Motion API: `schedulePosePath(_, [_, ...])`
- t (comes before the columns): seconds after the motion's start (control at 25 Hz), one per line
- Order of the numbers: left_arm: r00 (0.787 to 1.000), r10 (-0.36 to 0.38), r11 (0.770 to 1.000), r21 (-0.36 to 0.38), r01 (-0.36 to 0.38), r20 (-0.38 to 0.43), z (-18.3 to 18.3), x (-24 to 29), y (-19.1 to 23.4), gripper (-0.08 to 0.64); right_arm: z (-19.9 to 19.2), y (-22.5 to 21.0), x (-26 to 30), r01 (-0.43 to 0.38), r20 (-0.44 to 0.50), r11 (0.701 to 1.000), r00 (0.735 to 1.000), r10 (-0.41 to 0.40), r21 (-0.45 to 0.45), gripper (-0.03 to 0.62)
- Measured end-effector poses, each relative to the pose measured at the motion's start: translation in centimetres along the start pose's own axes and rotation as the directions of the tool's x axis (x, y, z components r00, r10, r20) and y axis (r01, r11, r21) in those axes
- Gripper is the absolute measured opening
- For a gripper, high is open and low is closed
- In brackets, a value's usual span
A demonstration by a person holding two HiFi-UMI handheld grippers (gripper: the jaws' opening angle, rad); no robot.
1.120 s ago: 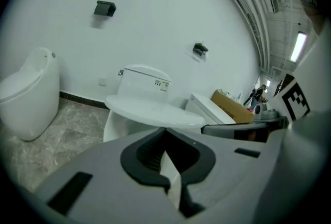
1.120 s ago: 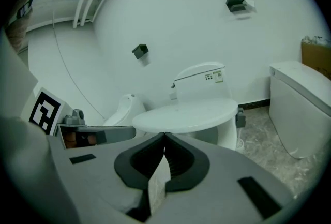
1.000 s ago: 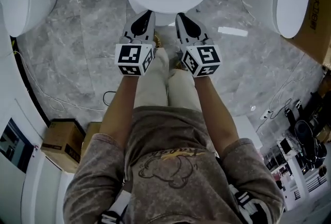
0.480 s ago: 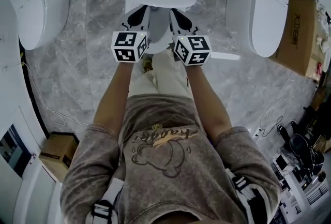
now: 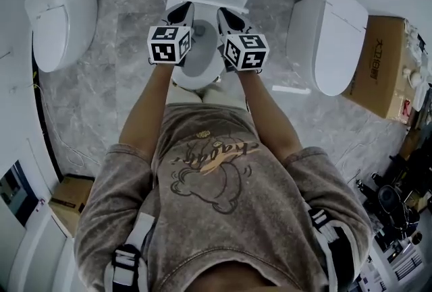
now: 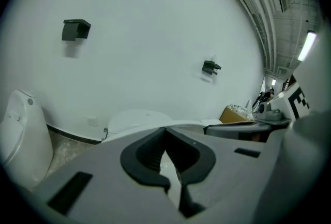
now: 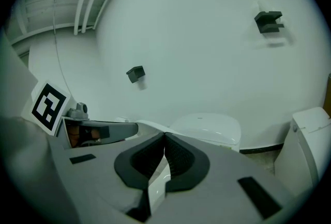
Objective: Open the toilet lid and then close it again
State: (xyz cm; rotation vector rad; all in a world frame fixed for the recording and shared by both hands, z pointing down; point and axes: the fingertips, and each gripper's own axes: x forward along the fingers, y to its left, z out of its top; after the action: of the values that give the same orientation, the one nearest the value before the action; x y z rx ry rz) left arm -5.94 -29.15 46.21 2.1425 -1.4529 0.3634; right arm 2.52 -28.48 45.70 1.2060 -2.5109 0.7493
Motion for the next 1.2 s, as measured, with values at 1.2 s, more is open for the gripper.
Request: schedulePosePath(1.2, [0.984, -0.174, 0.971, 0.158, 0.179, -0.046, 8.7, 7.5, 2.2, 0.009, 9.2, -6.6, 5.0, 0.122, 0.105, 0.992, 0.986, -0.126, 0.043, 0.028])
